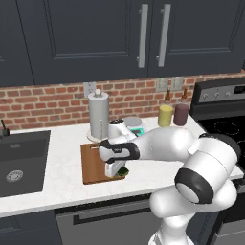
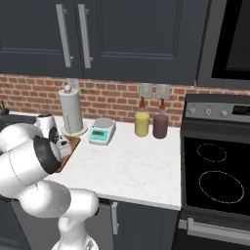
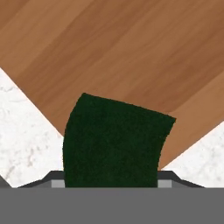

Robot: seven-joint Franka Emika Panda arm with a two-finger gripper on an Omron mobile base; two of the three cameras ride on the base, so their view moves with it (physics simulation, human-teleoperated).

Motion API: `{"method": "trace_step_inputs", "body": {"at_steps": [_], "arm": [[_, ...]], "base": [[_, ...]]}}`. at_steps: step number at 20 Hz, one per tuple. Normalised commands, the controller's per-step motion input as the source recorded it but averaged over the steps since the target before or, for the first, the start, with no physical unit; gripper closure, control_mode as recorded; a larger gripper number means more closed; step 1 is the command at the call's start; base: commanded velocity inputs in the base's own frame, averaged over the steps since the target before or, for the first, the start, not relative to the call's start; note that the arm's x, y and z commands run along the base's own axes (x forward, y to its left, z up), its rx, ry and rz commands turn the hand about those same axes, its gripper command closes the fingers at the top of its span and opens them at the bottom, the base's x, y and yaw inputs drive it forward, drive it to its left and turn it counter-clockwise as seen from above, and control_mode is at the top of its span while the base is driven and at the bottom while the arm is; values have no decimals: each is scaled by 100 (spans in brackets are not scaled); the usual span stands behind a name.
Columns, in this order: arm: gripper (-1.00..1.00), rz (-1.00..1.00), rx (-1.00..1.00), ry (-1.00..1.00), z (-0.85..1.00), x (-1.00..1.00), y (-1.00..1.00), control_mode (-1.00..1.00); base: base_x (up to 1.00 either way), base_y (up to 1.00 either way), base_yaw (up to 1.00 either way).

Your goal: Pick up the sponge from the counter and clean the cutting board by briefly scrubbing or pressing down on the cutting board. Once finished, release the sponge.

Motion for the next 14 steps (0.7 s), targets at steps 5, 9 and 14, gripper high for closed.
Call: {"method": "trace_step_inputs", "body": {"at_steps": [5, 9, 14], "arm": [[100, 0, 0, 8, -16, 12, 22, -100], [100, -2, 1, 0, -16, 34, 13, -100], [100, -4, 0, 0, -5, 29, 7, -100]], "base": [[0, 0, 0], [0, 0, 0], [0, 0, 0]]}}
